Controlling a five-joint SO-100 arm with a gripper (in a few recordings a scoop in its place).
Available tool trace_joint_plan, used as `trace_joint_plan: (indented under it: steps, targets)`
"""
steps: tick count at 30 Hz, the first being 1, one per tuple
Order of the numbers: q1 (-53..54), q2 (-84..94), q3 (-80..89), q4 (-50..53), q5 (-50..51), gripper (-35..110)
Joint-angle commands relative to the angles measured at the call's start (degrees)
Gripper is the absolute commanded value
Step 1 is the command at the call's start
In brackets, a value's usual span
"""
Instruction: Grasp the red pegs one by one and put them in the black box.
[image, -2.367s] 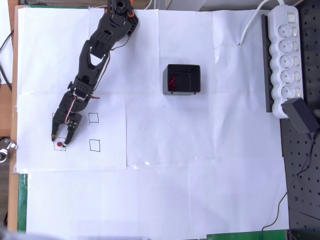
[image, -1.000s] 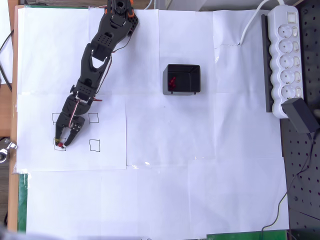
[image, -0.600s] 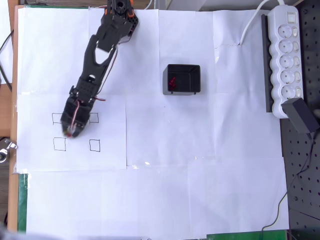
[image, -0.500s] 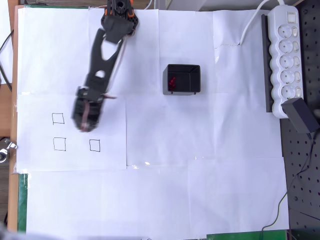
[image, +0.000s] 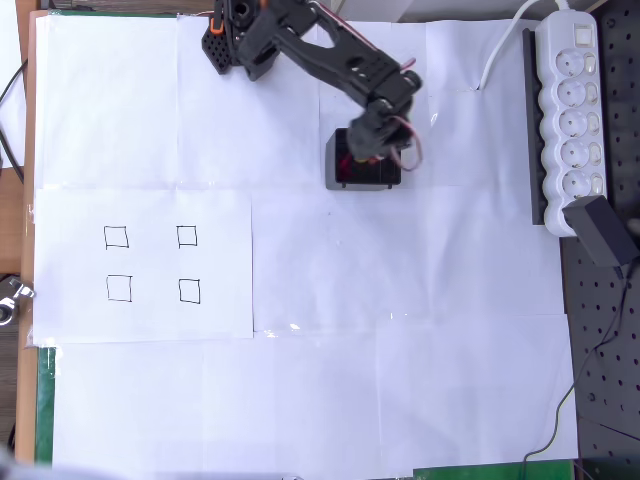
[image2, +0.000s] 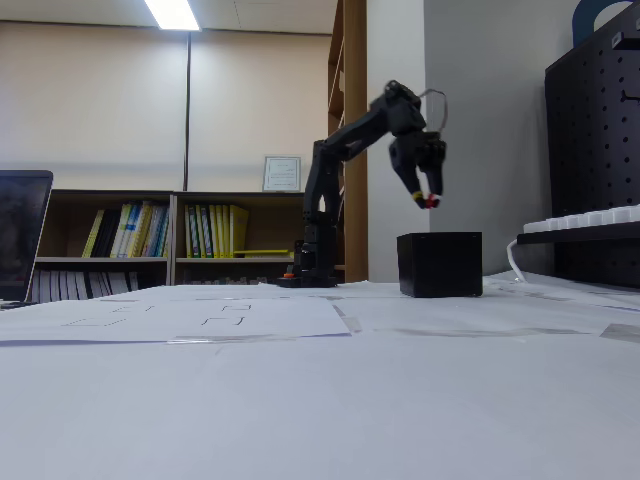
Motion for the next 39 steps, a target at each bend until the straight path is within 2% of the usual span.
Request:
trace_joint_plan:
  steps: [1, 5, 11, 15, 17, 20, 23, 25, 29, 35, 39]
  targets:
    - [-1.5, 1.4, -5.0, -6.3, 0.5, 0]
    - [0.0, 2.9, -13.7, -11.1, 0.8, 7]
    - [-0.1, 0.2, -6.7, -3.5, 0.9, 21]
    - [-0.5, -13.5, 8.6, 5.1, 1.7, 23]
    - [2.5, -25.2, 8.3, 4.1, 2.4, 23]
    - [13.5, -43.9, -12.6, -7.5, 6.8, 21]
    - [28.9, -62.8, -43.8, -21.2, 10.1, 6]
    - [35.9, -70.9, -59.0, -23.2, 15.3, 0]
    - [43.0, -80.4, -82.4, -26.5, 22.2, 0]
    - [45.4, -93.3, -100.5, -23.0, 27.8, 0]
    - [48.5, -101.4, -113.6, -23.0, 37.0, 0]
